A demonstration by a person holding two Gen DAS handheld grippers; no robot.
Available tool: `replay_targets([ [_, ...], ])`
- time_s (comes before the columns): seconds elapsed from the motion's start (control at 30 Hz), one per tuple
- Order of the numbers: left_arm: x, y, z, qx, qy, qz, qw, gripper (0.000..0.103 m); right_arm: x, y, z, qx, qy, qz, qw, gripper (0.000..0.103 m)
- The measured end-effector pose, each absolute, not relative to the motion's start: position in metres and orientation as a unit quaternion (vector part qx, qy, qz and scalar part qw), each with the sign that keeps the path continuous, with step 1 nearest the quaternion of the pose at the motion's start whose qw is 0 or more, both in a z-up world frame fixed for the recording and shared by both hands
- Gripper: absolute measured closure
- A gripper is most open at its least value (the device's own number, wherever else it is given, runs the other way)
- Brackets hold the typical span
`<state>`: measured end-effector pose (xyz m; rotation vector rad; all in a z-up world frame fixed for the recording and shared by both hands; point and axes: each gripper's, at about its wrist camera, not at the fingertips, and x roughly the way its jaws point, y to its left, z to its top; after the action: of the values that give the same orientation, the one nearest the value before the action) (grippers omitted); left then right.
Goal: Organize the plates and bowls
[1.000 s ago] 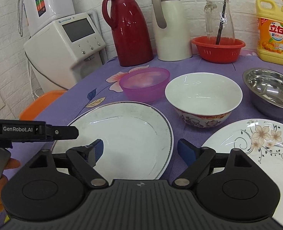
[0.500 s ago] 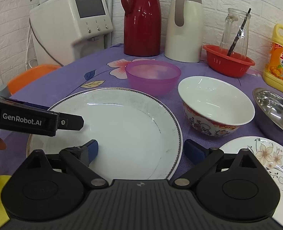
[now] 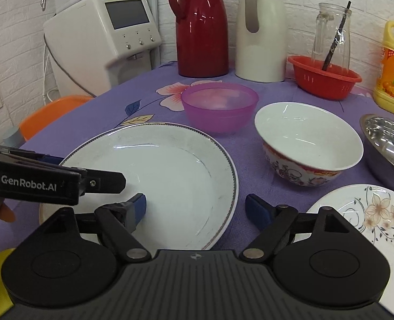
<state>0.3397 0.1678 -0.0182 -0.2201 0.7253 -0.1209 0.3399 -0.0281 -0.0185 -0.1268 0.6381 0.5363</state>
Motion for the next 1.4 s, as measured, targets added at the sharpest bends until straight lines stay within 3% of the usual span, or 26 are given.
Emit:
replay_targets([
  [0.2, 0.339, 0.155, -0.021, -0.062, 0.347, -0.055, 0.934, 0.044, 0.335, -0.023, -0.023, -0.076, 0.296, 0.277, 0.911, 0.000],
  [0.33, 0.339, 0.154, -0.020, -0.056, 0.350, -0.047, 0.934, 0.049, 0.334, -0.023, -0.022, -0.069, 0.295, 0.272, 0.913, 0.000],
  [0.63, 0.323, 0.154, 0.006, -0.068, 0.318, -0.033, 0.945, 0.050, 0.321, -0.024, 0.004, -0.064, 0.272, 0.265, 0.923, 0.000],
  [0.9, 0.262, 0.137, 0.029, -0.050, 0.302, -0.041, 0.951, 0.050, 0.265, -0.037, 0.026, -0.057, 0.257, 0.259, 0.929, 0.000],
  [1.4, 0.157, 0.119, -0.001, -0.055, 0.333, -0.029, 0.941, 0.048, 0.164, -0.055, -0.005, -0.046, 0.289, 0.256, 0.921, 0.000],
])
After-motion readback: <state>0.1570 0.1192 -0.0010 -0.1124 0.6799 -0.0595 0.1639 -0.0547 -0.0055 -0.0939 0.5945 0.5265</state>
